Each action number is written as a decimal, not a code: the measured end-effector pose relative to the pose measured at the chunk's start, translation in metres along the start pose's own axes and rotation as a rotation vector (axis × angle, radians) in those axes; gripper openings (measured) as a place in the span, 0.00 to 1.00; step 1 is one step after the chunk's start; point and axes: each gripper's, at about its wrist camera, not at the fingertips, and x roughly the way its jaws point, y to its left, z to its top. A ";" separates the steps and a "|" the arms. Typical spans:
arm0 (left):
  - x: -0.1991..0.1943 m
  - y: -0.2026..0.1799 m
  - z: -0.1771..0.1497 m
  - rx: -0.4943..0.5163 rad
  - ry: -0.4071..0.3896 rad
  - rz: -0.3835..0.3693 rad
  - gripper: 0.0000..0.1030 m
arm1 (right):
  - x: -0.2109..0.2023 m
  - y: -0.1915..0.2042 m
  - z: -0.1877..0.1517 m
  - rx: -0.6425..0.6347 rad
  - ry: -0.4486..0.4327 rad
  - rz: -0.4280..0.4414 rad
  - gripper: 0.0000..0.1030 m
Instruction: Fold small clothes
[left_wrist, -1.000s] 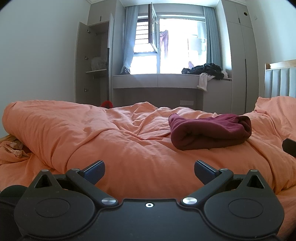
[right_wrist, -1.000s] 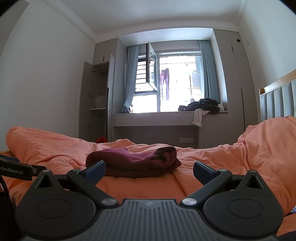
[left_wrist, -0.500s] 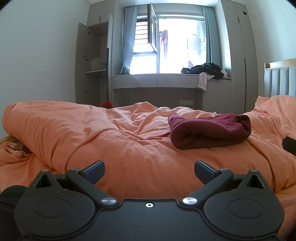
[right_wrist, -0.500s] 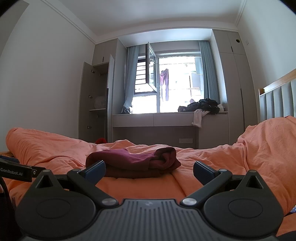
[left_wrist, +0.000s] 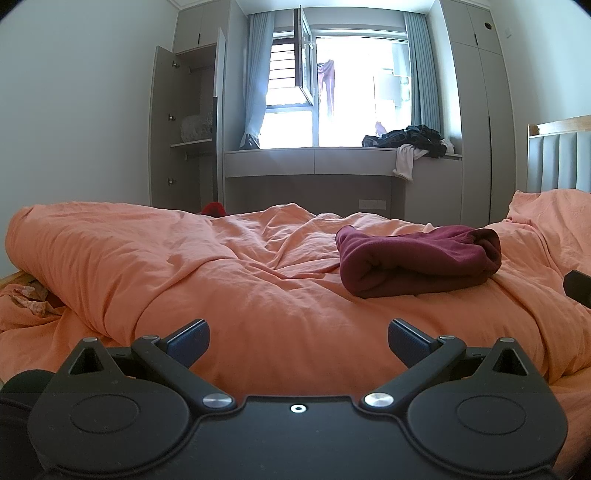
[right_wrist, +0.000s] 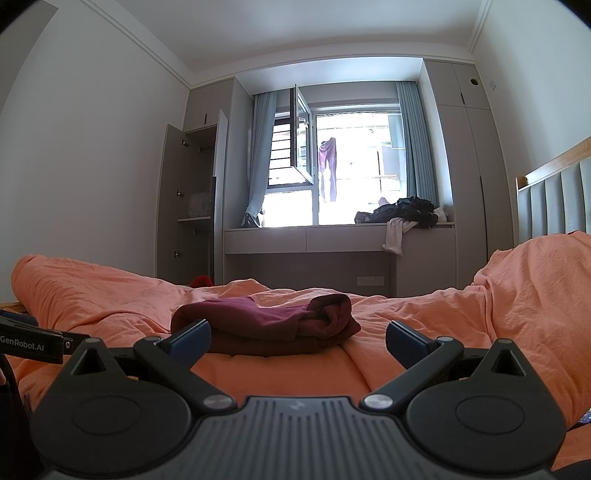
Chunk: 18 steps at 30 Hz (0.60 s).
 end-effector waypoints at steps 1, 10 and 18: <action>0.000 0.000 0.000 0.000 0.000 0.000 1.00 | 0.000 0.000 0.000 0.000 0.000 0.000 1.00; -0.002 0.000 0.000 0.002 0.001 0.000 1.00 | 0.000 0.000 -0.001 0.001 -0.001 0.000 1.00; -0.002 -0.001 0.000 0.003 0.001 0.000 1.00 | 0.002 -0.001 -0.001 0.001 -0.002 0.000 1.00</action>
